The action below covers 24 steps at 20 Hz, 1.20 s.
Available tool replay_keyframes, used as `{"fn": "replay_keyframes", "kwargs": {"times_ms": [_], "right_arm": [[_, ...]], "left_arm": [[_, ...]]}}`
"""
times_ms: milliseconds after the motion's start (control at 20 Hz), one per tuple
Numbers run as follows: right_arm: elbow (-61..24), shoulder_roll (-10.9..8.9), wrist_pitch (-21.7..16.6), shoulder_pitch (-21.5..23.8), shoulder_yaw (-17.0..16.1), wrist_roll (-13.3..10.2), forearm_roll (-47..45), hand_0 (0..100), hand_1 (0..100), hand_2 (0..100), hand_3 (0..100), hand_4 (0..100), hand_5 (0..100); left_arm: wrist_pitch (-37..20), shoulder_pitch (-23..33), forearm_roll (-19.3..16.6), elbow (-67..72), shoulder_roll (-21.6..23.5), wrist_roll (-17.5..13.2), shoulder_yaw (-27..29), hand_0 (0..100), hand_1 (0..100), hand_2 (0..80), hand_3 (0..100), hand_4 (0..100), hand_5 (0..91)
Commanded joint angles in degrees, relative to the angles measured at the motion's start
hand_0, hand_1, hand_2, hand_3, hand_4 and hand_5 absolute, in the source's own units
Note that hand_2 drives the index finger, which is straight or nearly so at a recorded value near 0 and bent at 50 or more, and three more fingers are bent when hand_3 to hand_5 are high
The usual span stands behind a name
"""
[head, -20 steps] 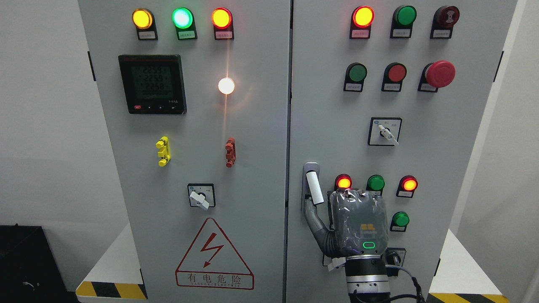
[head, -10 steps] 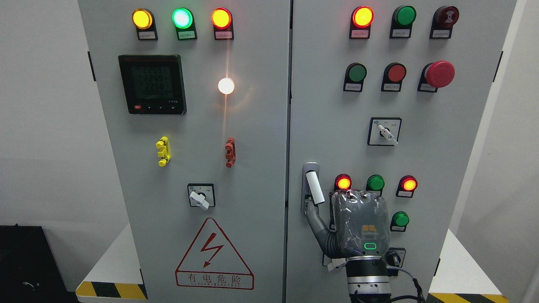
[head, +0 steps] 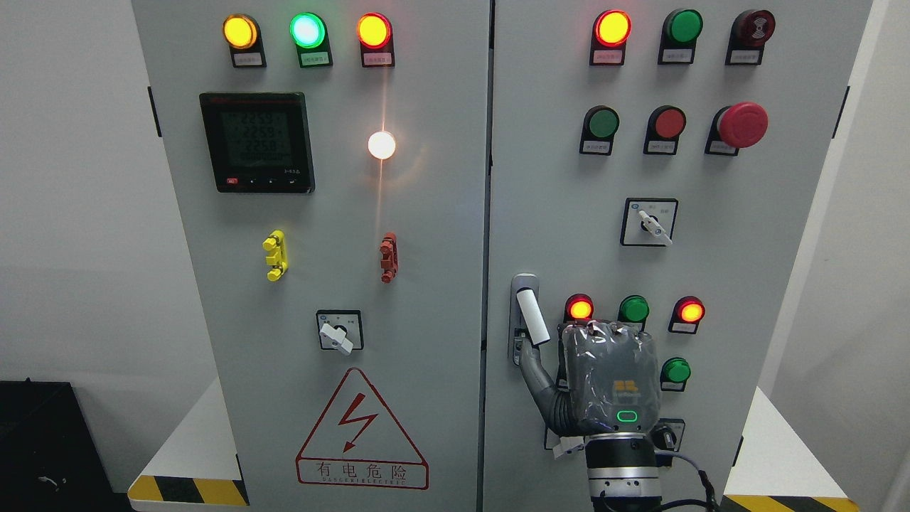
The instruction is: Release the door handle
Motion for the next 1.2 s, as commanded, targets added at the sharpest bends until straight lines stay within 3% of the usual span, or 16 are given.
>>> {"fn": "replay_keyframes", "kwargs": {"times_ms": [0,1152], "right_arm": [[-0.5,0.03,0.0,-0.1,-0.7,-0.1,0.0,59,33,100,100,100,100],[-1.2,-0.05,1.3,0.0,-1.1,-0.1,0.1,59,33,100,100,100,100]], "left_arm": [[0.0,1.0,0.0,0.0,0.0,0.0,0.0,12,56,0.0,0,0,0.0],[0.0,1.0,0.0,0.0,0.0,0.0,0.0,12,56,0.0,0,0,0.0]]}}
